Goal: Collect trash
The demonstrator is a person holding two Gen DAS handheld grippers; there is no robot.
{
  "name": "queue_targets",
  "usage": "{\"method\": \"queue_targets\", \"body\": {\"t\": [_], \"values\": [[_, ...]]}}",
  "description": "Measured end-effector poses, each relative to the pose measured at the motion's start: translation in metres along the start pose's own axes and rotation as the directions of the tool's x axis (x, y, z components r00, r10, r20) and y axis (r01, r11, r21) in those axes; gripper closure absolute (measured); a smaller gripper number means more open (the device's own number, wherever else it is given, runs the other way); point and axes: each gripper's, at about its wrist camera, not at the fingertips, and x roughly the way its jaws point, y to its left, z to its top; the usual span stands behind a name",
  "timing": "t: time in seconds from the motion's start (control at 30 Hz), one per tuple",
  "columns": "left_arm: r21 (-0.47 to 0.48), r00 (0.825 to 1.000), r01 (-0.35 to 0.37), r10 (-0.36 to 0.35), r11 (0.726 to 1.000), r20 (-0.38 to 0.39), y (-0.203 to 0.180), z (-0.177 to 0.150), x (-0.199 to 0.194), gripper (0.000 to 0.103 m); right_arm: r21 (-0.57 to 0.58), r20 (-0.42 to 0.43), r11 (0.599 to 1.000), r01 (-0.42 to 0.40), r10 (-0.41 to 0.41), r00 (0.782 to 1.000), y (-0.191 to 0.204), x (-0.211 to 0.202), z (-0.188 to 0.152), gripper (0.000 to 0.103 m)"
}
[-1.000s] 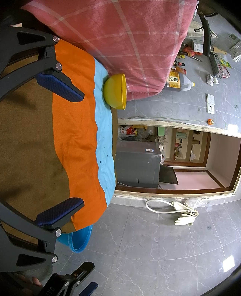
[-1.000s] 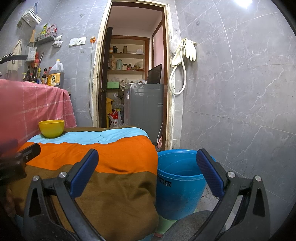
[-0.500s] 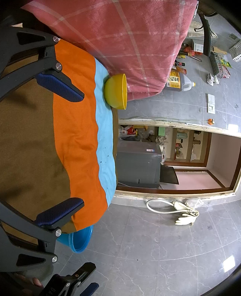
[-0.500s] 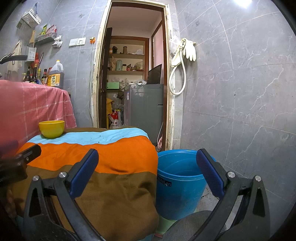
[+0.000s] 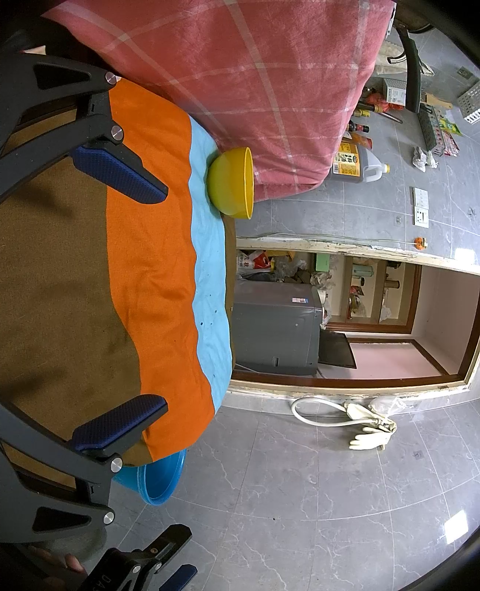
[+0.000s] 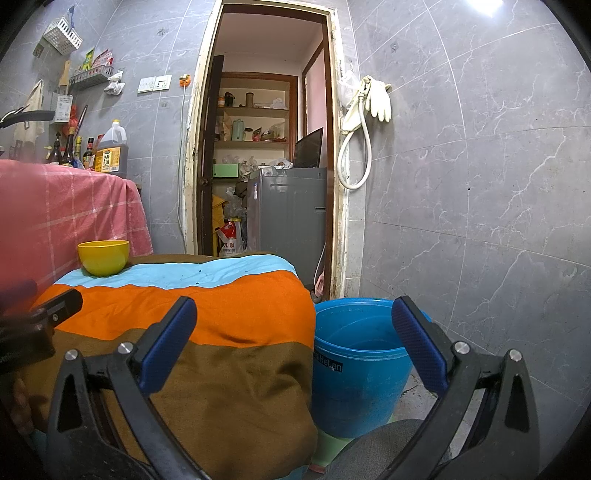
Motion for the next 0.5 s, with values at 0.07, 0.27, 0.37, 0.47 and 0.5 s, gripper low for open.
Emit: {"method": "queue_targets", "body": {"t": [0.07, 0.27, 0.37, 0.47, 0.5], "values": [[-0.001, 1.0, -0.001, 0.001, 1.0, -0.001, -0.0002, -0.0008, 0.0, 0.002, 0.001, 0.001, 1.0, 0.0, 0.0, 1.0, 0.0005, -0.0001, 0.0004, 0.0], [-0.001, 1.0, -0.001, 0.001, 1.0, -0.002, -0.0007, -0.0043, 0.0006, 0.002, 0.001, 0.001, 1.0, 0.0, 0.0, 1.0, 0.002, -0.0012, 0.0007, 0.0], [-0.002, 1.0, -0.002, 0.002, 1.0, -0.003, -0.0012, -0.0034, 0.0009, 0.002, 0.002, 0.002, 1.0, 0.0, 0.0, 1.0, 0.0019, -0.0011, 0.0007, 0.0], [-0.003, 1.0, -0.002, 0.002, 1.0, -0.002, -0.0012, -0.0041, 0.0007, 0.002, 0.003, 0.001, 1.0, 0.0, 0.0, 1.0, 0.002, -0.0012, 0.0006, 0.0], [-0.003, 1.0, -0.001, 0.001, 1.0, -0.003, -0.0008, -0.0036, 0.001, 0.002, 0.003, 0.001, 1.0, 0.0, 0.0, 1.0, 0.0019, -0.0011, 0.0007, 0.0]]}}
